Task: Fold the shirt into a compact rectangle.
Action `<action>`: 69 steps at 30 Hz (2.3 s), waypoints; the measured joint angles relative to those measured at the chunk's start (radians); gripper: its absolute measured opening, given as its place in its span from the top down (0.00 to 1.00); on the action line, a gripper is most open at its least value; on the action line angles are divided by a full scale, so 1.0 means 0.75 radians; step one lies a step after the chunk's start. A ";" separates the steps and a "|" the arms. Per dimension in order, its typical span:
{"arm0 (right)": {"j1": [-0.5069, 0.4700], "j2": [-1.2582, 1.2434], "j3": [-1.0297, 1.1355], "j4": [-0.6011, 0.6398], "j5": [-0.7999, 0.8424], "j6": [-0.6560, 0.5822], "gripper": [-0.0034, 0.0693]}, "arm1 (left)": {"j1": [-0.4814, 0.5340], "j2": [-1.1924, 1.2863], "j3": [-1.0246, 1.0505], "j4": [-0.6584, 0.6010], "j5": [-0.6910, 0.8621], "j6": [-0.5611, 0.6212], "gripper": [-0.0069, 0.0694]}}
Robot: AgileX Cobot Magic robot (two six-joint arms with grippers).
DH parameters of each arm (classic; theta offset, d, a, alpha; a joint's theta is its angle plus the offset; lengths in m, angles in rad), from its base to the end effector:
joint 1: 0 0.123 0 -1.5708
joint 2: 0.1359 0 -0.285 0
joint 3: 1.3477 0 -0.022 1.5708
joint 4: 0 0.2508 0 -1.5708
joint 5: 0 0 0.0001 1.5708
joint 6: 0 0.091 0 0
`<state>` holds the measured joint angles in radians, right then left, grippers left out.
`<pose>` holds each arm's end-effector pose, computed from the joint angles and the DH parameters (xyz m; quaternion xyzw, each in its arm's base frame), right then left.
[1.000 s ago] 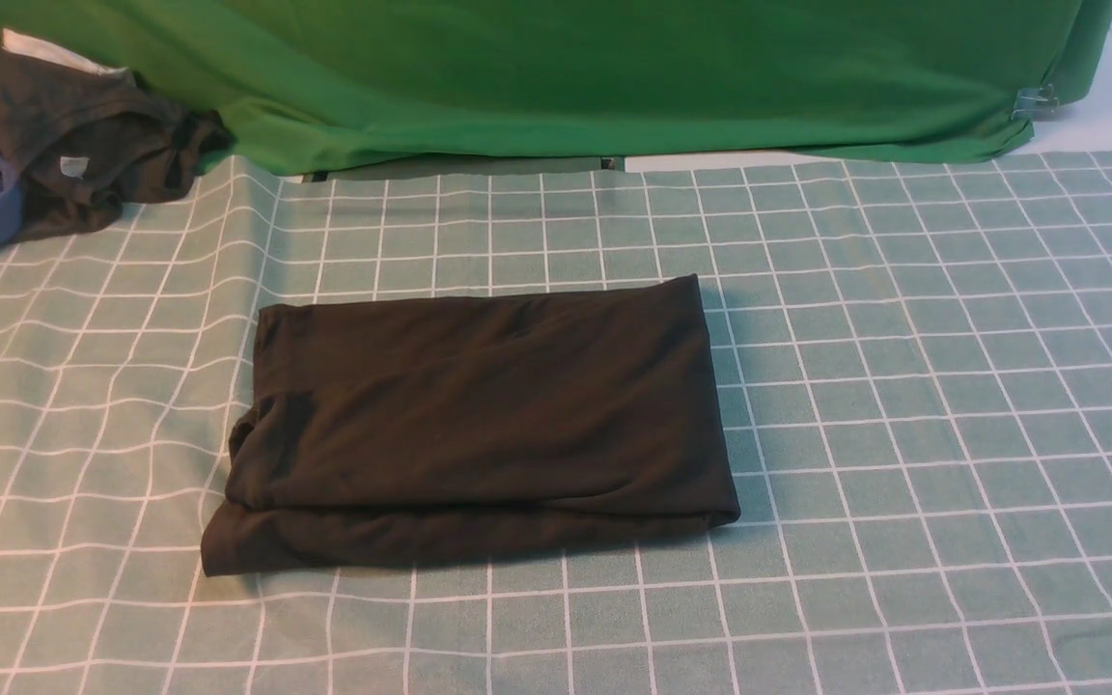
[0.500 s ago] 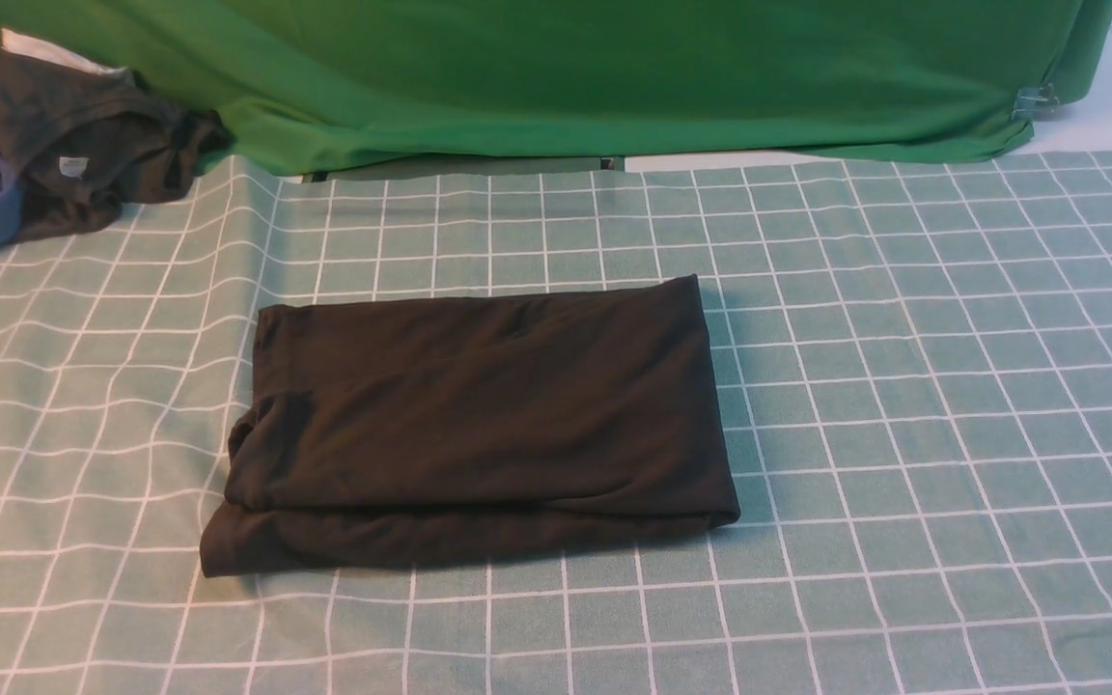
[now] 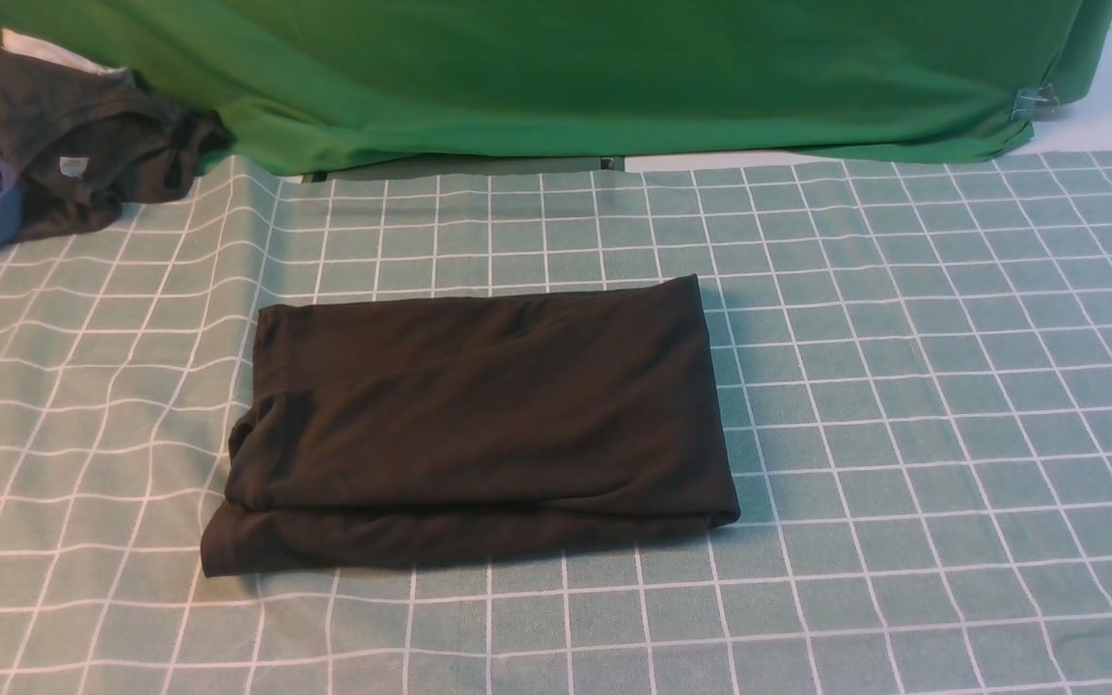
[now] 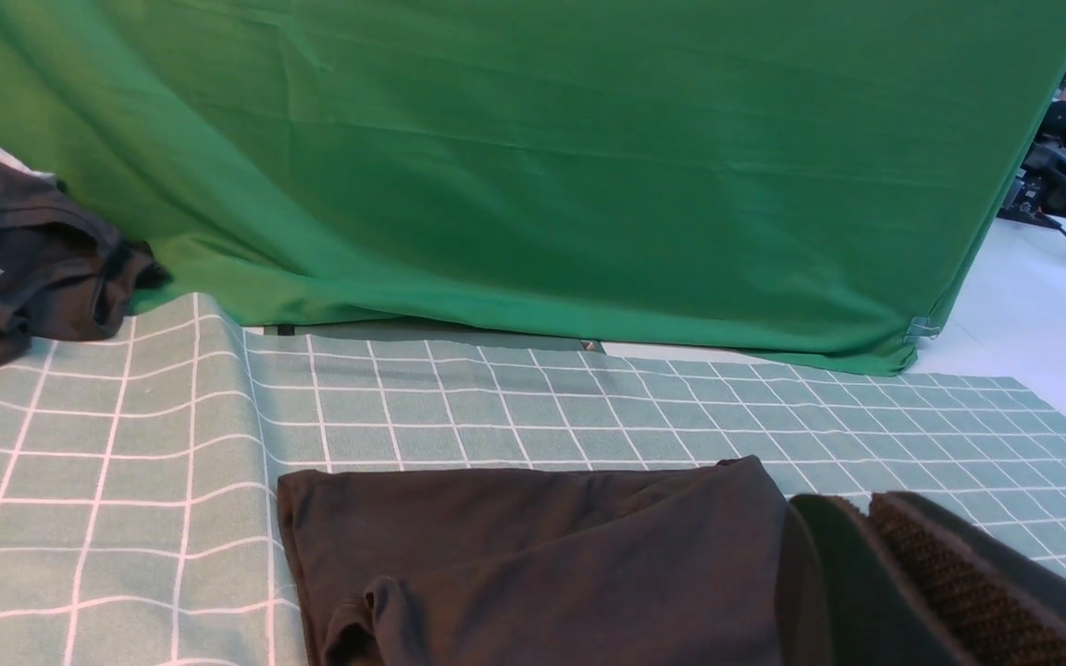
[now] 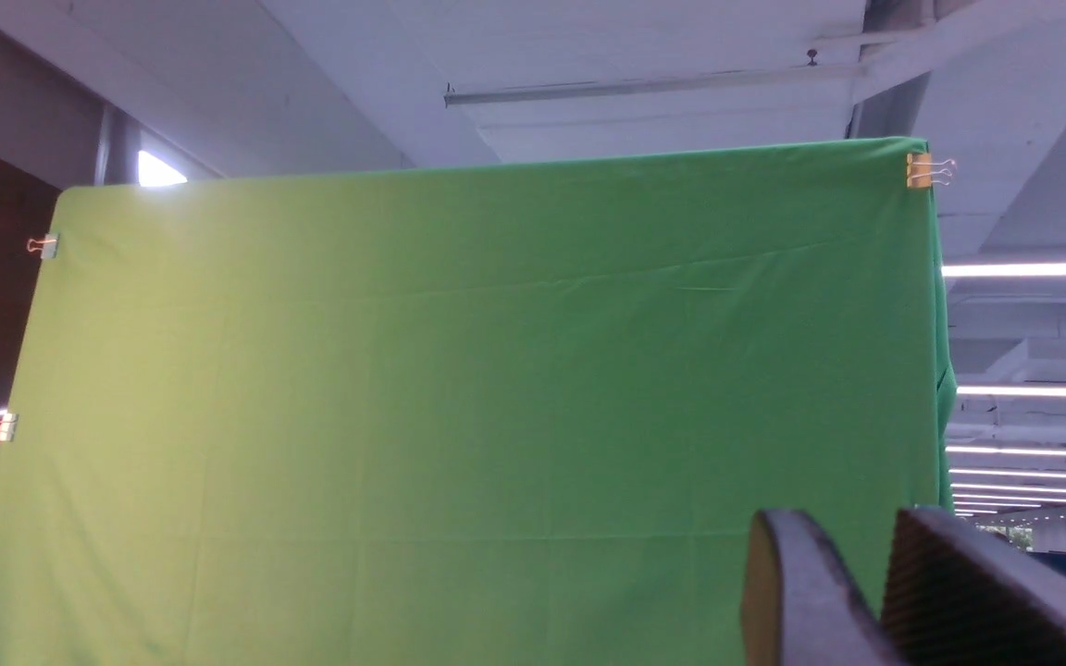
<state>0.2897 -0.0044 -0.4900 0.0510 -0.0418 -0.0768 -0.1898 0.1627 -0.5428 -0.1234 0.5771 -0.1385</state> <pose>-0.0106 -0.0034 0.3696 -0.0707 0.4507 0.1166 0.8822 0.0302 -0.0120 0.3297 0.0030 0.7436 -0.1676 0.6473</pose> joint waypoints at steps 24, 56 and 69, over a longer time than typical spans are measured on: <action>0.000 0.000 0.000 0.000 0.000 0.000 0.67 | 0.255 -0.126 0.597 0.123 -0.653 0.123 0.89; 0.000 0.000 0.002 0.000 0.000 0.000 0.63 | 0.279 -0.217 0.729 0.079 -0.536 0.195 0.89; 0.000 0.000 0.002 0.000 0.000 -0.025 0.63 | 0.279 -0.217 0.729 0.077 -0.535 0.195 0.89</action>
<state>0.2897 -0.0044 -0.4888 0.0510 -0.0418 -0.0954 0.0192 0.0000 0.0037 -0.0654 0.1757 0.0079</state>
